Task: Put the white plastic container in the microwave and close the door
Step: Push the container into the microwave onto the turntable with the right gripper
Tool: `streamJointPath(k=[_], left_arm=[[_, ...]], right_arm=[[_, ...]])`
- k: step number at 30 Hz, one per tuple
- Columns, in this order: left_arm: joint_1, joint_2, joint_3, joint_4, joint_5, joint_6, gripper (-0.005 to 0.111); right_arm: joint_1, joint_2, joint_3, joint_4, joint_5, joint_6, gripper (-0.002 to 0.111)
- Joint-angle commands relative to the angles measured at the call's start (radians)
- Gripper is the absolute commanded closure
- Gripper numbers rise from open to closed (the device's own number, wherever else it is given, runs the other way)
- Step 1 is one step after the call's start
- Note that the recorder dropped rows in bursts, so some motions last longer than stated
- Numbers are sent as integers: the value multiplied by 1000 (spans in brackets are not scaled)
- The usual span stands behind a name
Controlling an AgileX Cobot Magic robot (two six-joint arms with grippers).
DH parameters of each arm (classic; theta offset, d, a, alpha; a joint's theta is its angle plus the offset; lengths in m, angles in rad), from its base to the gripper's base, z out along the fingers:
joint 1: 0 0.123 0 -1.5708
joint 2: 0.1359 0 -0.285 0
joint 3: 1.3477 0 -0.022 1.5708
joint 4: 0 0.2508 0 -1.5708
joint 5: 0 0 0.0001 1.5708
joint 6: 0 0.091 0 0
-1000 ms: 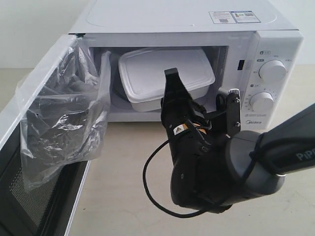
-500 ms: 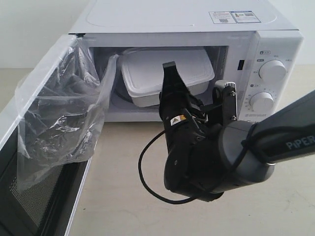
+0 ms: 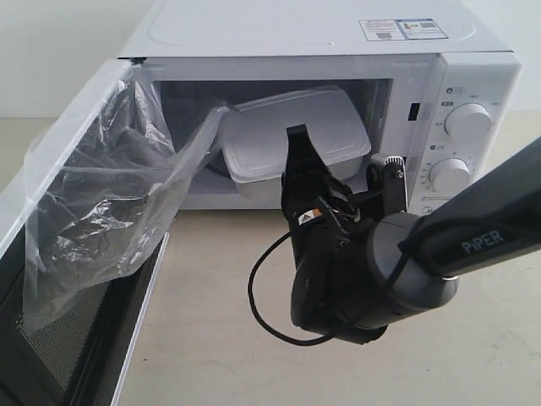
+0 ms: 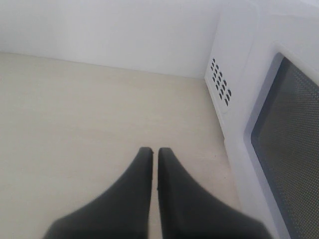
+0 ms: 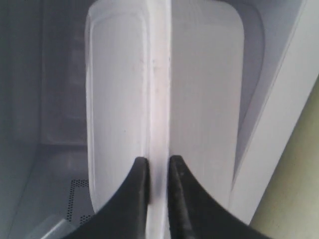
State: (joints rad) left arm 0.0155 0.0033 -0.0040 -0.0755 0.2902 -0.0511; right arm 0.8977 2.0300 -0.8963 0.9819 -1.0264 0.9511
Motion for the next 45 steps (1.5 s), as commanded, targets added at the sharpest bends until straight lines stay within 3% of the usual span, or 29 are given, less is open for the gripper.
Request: streamJointPath(k=[1, 45], left_arm=[[0, -3, 4, -10, -6, -8, 102], [0, -3, 4, -10, -6, -8, 102]], right_arm=[[-13, -6, -28, -26, 6, 0, 108], [-51, -4, -94, -41, 71, -62, 105]])
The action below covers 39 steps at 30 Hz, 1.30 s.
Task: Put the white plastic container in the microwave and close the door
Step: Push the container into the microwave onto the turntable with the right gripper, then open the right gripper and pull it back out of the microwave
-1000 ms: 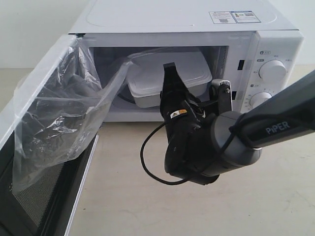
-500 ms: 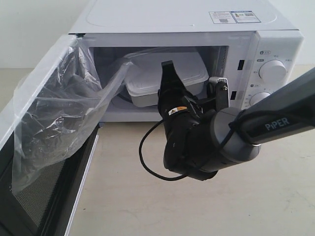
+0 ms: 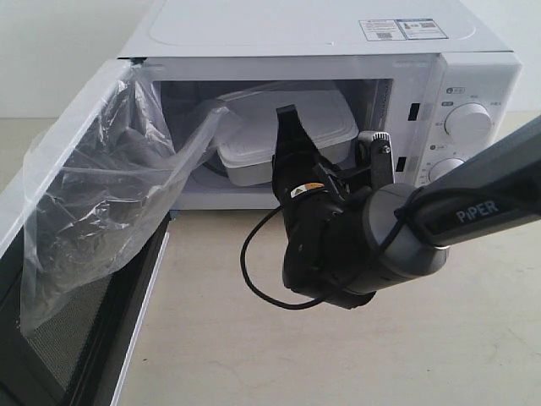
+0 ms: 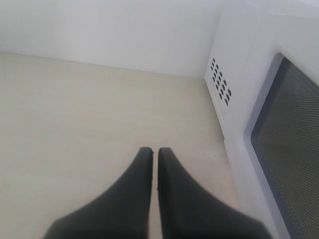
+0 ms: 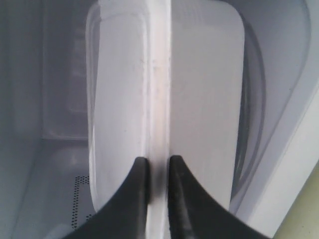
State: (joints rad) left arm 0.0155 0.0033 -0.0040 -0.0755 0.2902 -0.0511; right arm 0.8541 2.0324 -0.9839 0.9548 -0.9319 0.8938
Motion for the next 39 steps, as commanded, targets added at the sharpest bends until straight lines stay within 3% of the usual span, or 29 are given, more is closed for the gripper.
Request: streamJointPath(k=[1, 6, 9, 17, 24, 30, 34, 37, 39], left_arm=[[0, -3, 4, -10, -6, -8, 102], [0, -3, 4, -10, -6, -8, 102], [0, -3, 4, -10, -6, -8, 102], [0, -3, 4, -10, -6, -8, 102], [0, -3, 4, -10, -6, -8, 102], [0, -3, 4, -10, -6, -8, 102], [0, -3, 4, -10, -6, -8, 102], [0, -3, 4, -10, -6, -8, 102], [0, -3, 4, -10, -6, -8, 102]], right_arm=[[-8, -6, -6, -14, -23, -4, 101], [-8, -6, -6, -7, -25, -3, 72], [-8, -6, -6, -7, -27, -3, 65], [-8, -8, 2, -53, -27, -13, 65], [-6, -10, 114, -134, -82, 35, 65], [-6, -37, 234, -370, -152, 36, 65], [-6, -72, 289, -434, -133, -183, 66], [-6, -98, 330, -469, -125, -409, 77], [-6, -108, 347, -482, -125, -563, 92]])
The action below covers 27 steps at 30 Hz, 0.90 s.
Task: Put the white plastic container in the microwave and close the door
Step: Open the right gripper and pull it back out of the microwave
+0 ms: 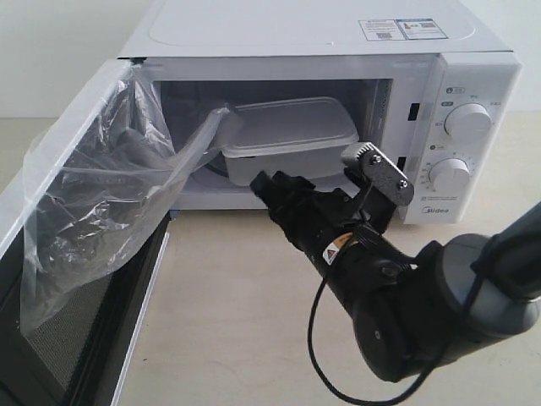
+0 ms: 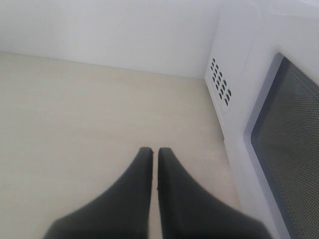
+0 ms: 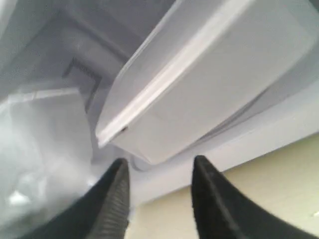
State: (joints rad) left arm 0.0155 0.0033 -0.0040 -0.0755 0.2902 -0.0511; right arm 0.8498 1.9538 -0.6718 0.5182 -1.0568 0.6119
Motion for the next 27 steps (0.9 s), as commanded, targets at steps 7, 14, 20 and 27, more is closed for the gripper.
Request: streamJointPath(k=[7, 14, 20, 27], left_arm=[[0, -3, 4, -10, -6, -8, 102], [0, -3, 4, -10, -6, -8, 102], [0, -3, 4, -10, -6, -8, 102], [0, -3, 4, -10, -6, -8, 102]], right_arm=[[-3, -23, 38, -55, -44, -594, 108], [-62, -2, -40, -64, 39, -612, 108], [-63, 44, -113, -67, 93, -622, 108], [-63, 102, -195, -43, 128, -651, 108]])
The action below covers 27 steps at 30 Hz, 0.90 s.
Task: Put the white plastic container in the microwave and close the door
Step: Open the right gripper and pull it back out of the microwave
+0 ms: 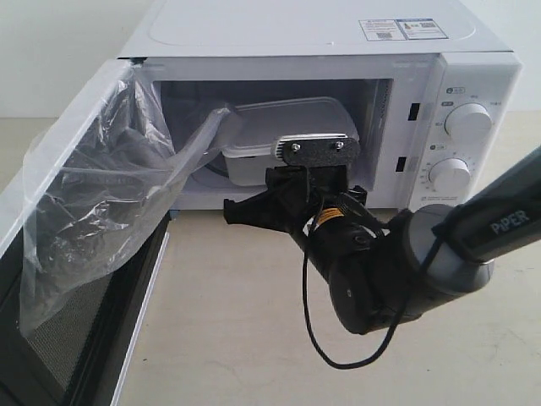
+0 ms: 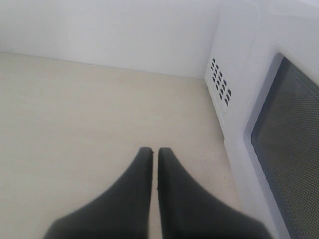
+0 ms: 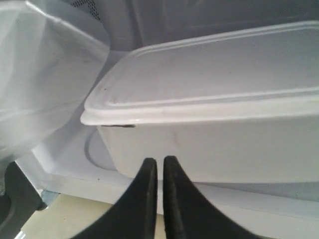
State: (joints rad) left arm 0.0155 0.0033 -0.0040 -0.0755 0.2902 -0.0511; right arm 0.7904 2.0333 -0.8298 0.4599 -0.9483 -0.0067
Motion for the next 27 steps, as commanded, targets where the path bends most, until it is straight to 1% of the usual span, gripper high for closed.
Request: streamJointPath(k=[1, 5, 10, 18, 27], left_arm=[[0, -3, 4, -10, -6, -8, 102], [0, -3, 4, -10, -6, -8, 102], [0, -3, 4, -10, -6, -8, 102], [0, -3, 4, -10, -6, -8, 102], [0, -3, 4, -10, -6, -8, 102]], right_arm=[[-4, 28, -46, 22, 23, -37, 108], [-14, 52, -97, 27, 60, -65, 108], [-35, 73, -161, 33, 138, -145, 108], [-82, 80, -232, 24, 185, -143, 108], [-84, 84, -277, 24, 212, -163, 108]])
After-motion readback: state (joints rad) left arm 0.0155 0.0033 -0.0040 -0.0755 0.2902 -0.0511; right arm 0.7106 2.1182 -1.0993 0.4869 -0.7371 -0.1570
